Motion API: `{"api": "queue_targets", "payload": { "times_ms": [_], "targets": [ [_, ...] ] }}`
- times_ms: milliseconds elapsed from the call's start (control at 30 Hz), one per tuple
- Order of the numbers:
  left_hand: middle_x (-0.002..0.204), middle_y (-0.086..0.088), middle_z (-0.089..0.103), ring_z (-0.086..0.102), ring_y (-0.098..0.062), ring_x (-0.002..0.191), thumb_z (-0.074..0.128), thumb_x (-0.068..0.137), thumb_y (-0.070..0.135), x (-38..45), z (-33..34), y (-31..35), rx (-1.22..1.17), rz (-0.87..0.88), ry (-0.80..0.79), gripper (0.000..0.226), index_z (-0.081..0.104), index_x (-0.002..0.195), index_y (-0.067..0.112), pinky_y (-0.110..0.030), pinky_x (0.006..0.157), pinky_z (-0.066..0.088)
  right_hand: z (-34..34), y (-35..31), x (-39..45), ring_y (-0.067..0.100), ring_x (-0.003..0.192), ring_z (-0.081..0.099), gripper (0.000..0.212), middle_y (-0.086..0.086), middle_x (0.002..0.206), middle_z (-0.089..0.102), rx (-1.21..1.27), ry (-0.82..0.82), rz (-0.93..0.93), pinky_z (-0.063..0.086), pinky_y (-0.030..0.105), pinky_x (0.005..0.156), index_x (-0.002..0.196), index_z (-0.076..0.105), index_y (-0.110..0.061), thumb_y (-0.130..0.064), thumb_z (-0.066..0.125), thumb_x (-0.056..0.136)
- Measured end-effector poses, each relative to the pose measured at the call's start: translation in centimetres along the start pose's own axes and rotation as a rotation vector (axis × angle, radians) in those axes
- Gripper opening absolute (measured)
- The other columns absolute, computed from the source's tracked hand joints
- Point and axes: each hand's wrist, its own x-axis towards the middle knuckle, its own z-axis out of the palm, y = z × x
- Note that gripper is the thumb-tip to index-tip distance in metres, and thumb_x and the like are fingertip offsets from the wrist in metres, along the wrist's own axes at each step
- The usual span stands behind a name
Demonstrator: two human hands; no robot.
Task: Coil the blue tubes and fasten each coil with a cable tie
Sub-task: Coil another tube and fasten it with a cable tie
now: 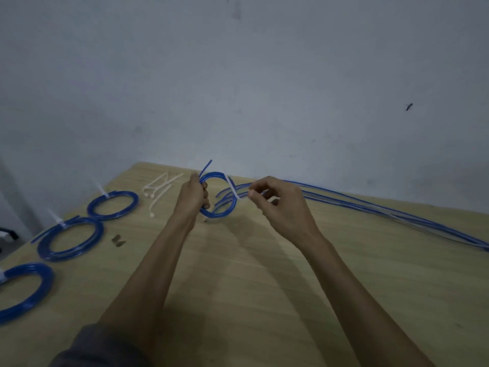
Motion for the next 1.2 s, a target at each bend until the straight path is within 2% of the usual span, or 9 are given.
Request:
{"api": "queue_targets", "payload": {
  "times_ms": [133,233,367,567,800,933,1033,1100,1200],
  "targets": [
    [0.043,0.009,0.026,0.021,-0.01,0.034,0.028,0.106,0.033,-0.6,2.8,-1.3,-0.056,-0.059,-0.043,0.044,0.038,0.067,0.017,-0.027,0.043,0.025,-1.5,1.6,-1.2,0.01,0.078,0.067,0.007,-0.004,0.088,0.069,-0.049,-0.109,0.034,0.061,0.036,0.065,0.097,0.073,-0.012,-0.015,0.068,0.094],
    [0.042,0.008,0.023,0.019,-0.01,0.033,0.027,0.106,0.036,-1.8,5.0,-1.9,-0.059,-0.099,-0.137,0.046,0.037,0.065,0.017,-0.024,0.041,0.024,-1.3,3.1,-1.4,0.011,0.081,0.067,0.007,-0.002,0.09,0.07,-0.173,-0.089,-0.062,0.059,0.037,0.074,0.098,0.072,-0.011,-0.014,0.069,0.093],
    [0.043,0.006,0.023,0.02,-0.011,0.034,0.03,0.108,0.039,-3.8,7.1,-2.1,-0.005,-0.161,-0.272,0.051,0.038,0.064,0.015,-0.021,0.039,0.023,0.1,5.0,-1.7,0.014,0.081,0.061,0.005,0.0,0.09,0.064,-0.302,-0.013,-0.224,0.053,0.039,0.073,0.096,0.068,-0.011,-0.009,0.067,0.091],
    [0.049,0.005,0.029,0.023,-0.012,0.039,0.039,0.107,0.027,-5.8,8.3,-2.2,0.044,-0.135,-0.344,0.026,0.048,0.085,0.016,-0.025,0.042,0.022,1.5,7.9,-2.4,0.019,0.082,0.062,0.011,0.005,0.097,0.063,-0.298,0.134,-0.242,0.055,0.042,0.071,0.103,0.068,-0.008,-0.003,0.063,0.094],
    [0.049,0.003,0.033,0.026,-0.012,0.043,0.04,0.107,0.021,-6.8,9.5,-2.8,0.074,-0.03,-0.28,0.038,0.047,0.069,0.018,-0.027,0.045,0.023,3.2,7.4,-2.2,0.027,0.09,0.063,0.008,0.007,0.09,0.069,-0.572,0.359,-0.292,0.053,0.038,0.073,0.094,0.071,-0.006,-0.005,0.064,0.091],
    [0.052,0.001,0.044,0.038,-0.014,0.046,0.042,0.104,0.02,-6.9,9.6,-3.1,0.159,-0.041,-0.204,0.034,0.057,0.073,0.019,-0.026,0.047,0.031,4.3,6.8,-1.8,0.03,0.09,0.067,0.016,0.008,0.107,0.068,-0.379,0.337,0.01,0.054,0.043,0.076,0.107,0.071,-0.007,-0.011,0.059,0.097],
    [0.076,-0.007,0.065,0.057,-0.018,0.063,0.041,0.103,0.019,-6.9,9.4,-3.3,0.229,-0.035,-0.167,0.03,0.064,0.085,0.011,-0.027,0.052,0.04,5.5,6.5,-1.5,0.03,0.096,0.063,0.023,0.007,0.117,0.065,-0.311,0.292,0.162,0.051,0.042,0.081,0.116,0.067,-0.009,-0.012,0.051,0.101],
    [0.084,-0.009,0.068,0.06,-0.02,0.069,0.04,0.104,0.019,-6.7,9.4,-3.3,0.263,-0.038,-0.167,0.03,0.065,0.091,0.008,-0.027,0.055,0.042,6.2,6.6,-1.3,0.026,0.098,0.062,0.024,0.005,0.117,0.064,-0.258,0.302,0.255,0.048,0.038,0.082,0.118,0.065,-0.011,-0.012,0.047,0.102],
    [0.07,-0.006,0.061,0.053,-0.018,0.058,0.039,0.105,0.018,-6.1,9.2,-3.2,0.341,-0.01,-0.202,0.031,0.061,0.084,0.011,-0.028,0.051,0.041,6.7,7.3,-1.5,0.024,0.097,0.061,0.022,0.005,0.113,0.064,-0.196,0.321,0.32,0.046,0.035,0.081,0.115,0.065,-0.012,-0.012,0.047,0.102]
  ]
}}
